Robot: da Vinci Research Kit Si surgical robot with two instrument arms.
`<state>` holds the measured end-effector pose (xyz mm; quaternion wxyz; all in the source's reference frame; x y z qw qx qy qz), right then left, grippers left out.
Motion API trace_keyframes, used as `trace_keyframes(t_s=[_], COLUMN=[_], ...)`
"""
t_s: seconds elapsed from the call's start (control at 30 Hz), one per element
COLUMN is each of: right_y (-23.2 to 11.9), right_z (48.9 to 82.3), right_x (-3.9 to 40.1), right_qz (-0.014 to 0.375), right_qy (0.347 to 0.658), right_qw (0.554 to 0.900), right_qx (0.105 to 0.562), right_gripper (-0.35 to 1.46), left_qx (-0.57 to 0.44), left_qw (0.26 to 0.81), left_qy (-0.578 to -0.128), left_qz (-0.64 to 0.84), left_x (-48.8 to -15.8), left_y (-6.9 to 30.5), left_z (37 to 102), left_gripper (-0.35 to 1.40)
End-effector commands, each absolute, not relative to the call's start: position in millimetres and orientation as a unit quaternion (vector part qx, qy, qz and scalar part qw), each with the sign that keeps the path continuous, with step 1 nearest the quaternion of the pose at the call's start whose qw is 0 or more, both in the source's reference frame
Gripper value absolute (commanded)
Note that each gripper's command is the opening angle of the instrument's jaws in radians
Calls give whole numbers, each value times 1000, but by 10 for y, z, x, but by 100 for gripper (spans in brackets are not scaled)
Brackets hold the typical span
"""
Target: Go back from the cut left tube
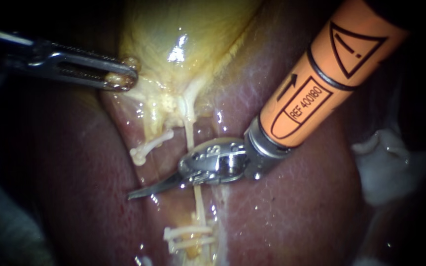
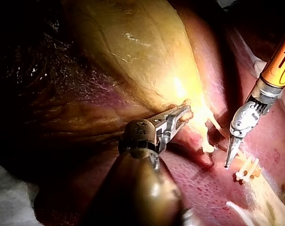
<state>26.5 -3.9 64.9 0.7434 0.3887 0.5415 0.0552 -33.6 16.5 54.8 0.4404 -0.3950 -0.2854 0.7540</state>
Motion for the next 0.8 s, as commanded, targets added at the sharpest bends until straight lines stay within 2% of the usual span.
trace_keyframes(t_s=[0.03,0.07,0.13,0.17,0.2,0.27,0.53,0.7,0.8], right_y=[-40,-40,-41,-41,-42,-44,-48,-53,-50], right_z=[650,650,649,647,646,644,640,626,614], right_x=[266,266,267,268,268,268,251,207,176], right_qz=[54,57,73,86,94,104,125,192,190], right_qy=[541,541,538,536,536,533,529,526,529], right_qw=[743,744,747,750,752,753,756,777,791], right_qx=[390,387,384,377,372,370,366,287,242], right_gripper=[-10,32,89,109,118,126,138,143,143], left_qx=[-395,-395,-395,-395,-395,-395,-395,-395,-395], left_qw=[440,440,440,440,440,440,440,439,439], left_qy=[-286,-286,-286,-286,-286,-286,-286,-286,-286], left_qz=[754,754,754,754,754,754,754,754,754], left_x=[-335,-335,-335,-335,-335,-335,-334,-332,-332], left_y=[165,165,165,165,165,165,166,166,167], left_z=[548,548,548,548,548,548,548,549,550], left_gripper=[-35,-35,-35,-35,-35,-35,-35,-35,-35])
